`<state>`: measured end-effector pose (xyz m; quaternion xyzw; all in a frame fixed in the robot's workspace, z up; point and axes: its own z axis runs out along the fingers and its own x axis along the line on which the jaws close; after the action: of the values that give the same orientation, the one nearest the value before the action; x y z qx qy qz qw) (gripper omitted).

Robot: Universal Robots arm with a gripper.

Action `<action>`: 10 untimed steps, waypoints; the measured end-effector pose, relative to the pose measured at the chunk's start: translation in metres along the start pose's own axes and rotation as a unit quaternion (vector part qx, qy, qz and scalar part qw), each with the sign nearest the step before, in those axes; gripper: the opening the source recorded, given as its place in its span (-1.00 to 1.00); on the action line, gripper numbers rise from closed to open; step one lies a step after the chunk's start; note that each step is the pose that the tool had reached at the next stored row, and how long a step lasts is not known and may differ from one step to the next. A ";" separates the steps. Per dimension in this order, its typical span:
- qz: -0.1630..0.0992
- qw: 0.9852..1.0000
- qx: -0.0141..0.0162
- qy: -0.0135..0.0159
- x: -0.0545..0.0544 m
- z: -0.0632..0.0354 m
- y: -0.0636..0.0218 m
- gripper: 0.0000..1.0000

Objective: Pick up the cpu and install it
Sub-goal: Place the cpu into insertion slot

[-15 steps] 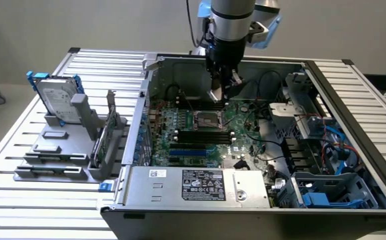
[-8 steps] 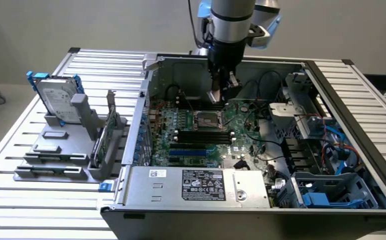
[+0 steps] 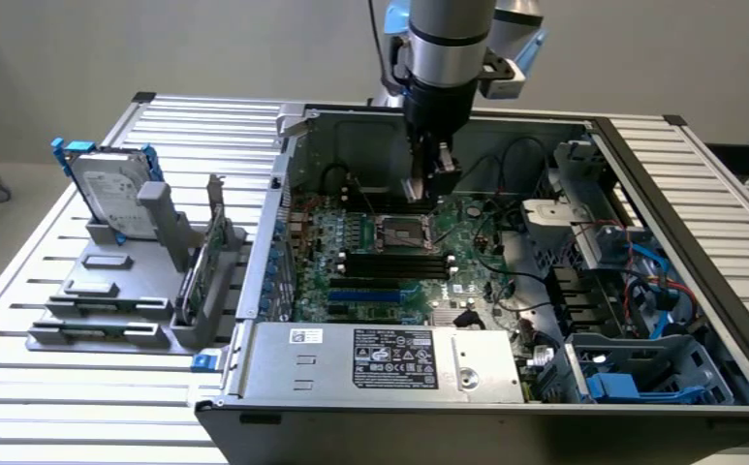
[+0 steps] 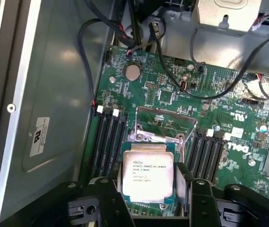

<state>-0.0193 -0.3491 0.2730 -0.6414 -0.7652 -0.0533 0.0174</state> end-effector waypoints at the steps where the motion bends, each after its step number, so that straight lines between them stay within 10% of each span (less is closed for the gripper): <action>1: 0.008 1.000 0.001 0.000 0.000 0.0007 0.0000 0.09; 10: 0.066 0.998 0.008 -0.002 -0.001 0.0072 -0.0006 0.09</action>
<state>-0.0195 -0.3491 0.2658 -0.6906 -0.7214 -0.0448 0.0240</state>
